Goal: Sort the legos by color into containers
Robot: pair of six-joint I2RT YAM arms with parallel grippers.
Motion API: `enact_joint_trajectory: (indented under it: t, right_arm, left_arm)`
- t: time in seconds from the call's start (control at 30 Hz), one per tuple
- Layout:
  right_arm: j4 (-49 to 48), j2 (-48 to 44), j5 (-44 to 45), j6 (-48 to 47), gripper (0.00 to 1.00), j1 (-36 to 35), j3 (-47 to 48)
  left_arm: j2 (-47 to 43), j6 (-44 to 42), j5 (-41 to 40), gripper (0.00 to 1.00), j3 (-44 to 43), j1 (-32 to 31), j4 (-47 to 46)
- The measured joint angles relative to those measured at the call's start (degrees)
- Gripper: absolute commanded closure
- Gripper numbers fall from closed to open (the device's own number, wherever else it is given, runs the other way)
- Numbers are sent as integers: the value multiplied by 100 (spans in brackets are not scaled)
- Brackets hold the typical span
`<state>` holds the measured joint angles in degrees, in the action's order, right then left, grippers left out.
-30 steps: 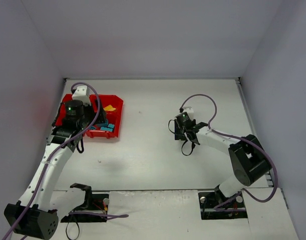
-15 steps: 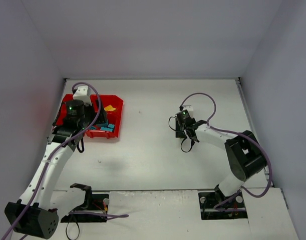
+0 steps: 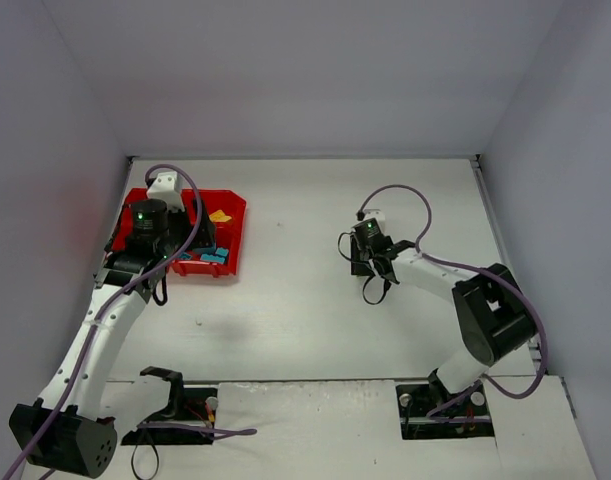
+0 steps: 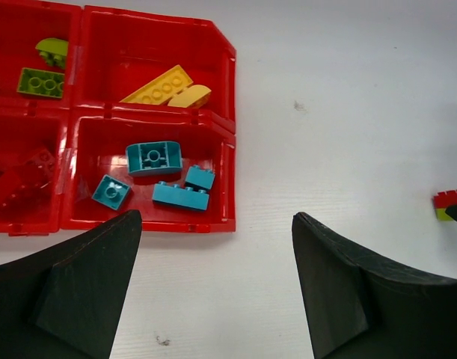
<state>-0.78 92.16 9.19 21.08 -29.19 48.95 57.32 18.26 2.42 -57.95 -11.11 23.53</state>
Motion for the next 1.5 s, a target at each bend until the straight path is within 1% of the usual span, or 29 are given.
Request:
enact_joint_trajectory:
  t: [0.1,0.2,0.37,0.47,0.57,0.8,0.97,1.33,1.5]
  right_arm:
    - [-57,-326,-234,-205,100,-20,-94]
    - [-168,-999,-476,-514,100,-111,-256]
    - [-476,-2138,-769,-1167,100,-557,-354]
    - [-699,-2494,-1040,-1519,100,-813,-361]
    - [-909,-2693,-1311,-1797,100,-984,-470]
    - [-1134,-3032,-1897,-2424,100,-1259,-527]
    - [-1274,-3287,-2258,-2667,100,-1329,-525]
    - [-1279,-3307,-2697,-2739,100,-1335,-525]
    - [-1322,-3309,-2800,-2741,100,-1335,-525]
  left_arm:
    - [15,48,313,25,0,0,-44]
    - [92,249,876,25,0,0,-111]
    - [332,927,1967,25,0,-17,-227]
    - [411,1423,2468,25,0,-101,-393]
    - [433,1808,2776,25,-42,-334,-522]
    - [793,2203,3115,25,-623,-1147,-671]
    - [1051,2337,3169,25,-706,-1576,-798]
    - [1539,2284,3451,25,-710,-2000,-922]
    - [1764,2238,3595,30,-802,-2177,-935]
